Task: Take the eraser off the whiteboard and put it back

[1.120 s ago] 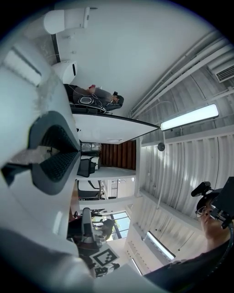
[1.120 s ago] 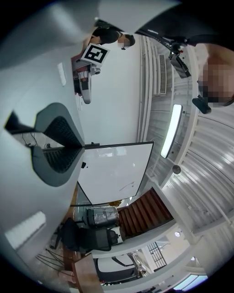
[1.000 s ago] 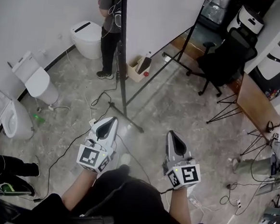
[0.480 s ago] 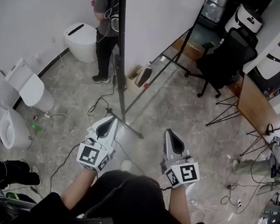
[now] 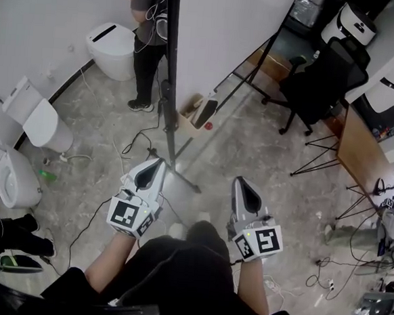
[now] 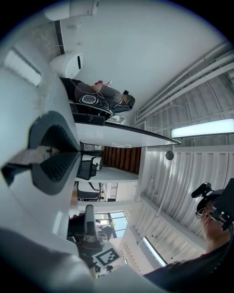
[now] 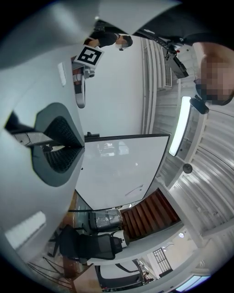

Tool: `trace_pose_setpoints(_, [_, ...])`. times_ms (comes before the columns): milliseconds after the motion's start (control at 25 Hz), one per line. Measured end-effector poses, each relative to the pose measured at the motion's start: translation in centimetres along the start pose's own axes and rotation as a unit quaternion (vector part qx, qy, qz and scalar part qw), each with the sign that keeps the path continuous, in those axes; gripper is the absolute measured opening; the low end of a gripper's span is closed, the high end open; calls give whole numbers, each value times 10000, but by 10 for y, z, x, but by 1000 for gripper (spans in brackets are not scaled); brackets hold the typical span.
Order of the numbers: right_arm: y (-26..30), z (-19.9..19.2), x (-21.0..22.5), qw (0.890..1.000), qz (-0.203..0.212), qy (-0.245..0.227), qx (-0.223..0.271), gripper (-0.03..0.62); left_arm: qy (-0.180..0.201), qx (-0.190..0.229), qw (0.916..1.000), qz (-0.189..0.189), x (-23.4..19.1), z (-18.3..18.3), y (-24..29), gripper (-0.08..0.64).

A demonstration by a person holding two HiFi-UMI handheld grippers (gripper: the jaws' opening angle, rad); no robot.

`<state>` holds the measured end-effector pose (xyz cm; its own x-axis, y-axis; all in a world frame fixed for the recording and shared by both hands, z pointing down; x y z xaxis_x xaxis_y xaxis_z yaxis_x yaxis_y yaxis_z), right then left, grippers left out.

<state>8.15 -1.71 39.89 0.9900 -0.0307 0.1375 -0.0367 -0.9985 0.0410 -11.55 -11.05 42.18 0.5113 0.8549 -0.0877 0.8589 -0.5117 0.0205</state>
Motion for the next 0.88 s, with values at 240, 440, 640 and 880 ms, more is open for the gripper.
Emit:
trace_pose_setpoints(240, [49,1,16,9994,359,-30,18,9,98,-70,9994,329,-19,0,19,5])
trace_pose_setpoints(440, [100,-1,31,9963,840,-152,-110,9,162,-46,9975,682,-28,10,44,5])
trace_pose_setpoints(640, [150,-12,45,9921,1198,-221,-300,9,163,27,9949,992,-33,10,67,5])
trace_pose_setpoints(880, [203,-29,59,9844,1635,-191,-615,11,180,-46,9887,1485,-35,8,87,5])
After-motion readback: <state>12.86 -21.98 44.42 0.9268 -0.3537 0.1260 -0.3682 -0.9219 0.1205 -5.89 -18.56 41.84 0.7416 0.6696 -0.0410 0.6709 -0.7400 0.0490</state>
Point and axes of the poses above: the fingertips, and each gripper's own axes: y forward along the fingers, x to its right, z out of its top, the point moved 3 cm from there along -y, backward along the fingers, and after that the axes turned 10 degrees about -z, right-handed, at the moved point
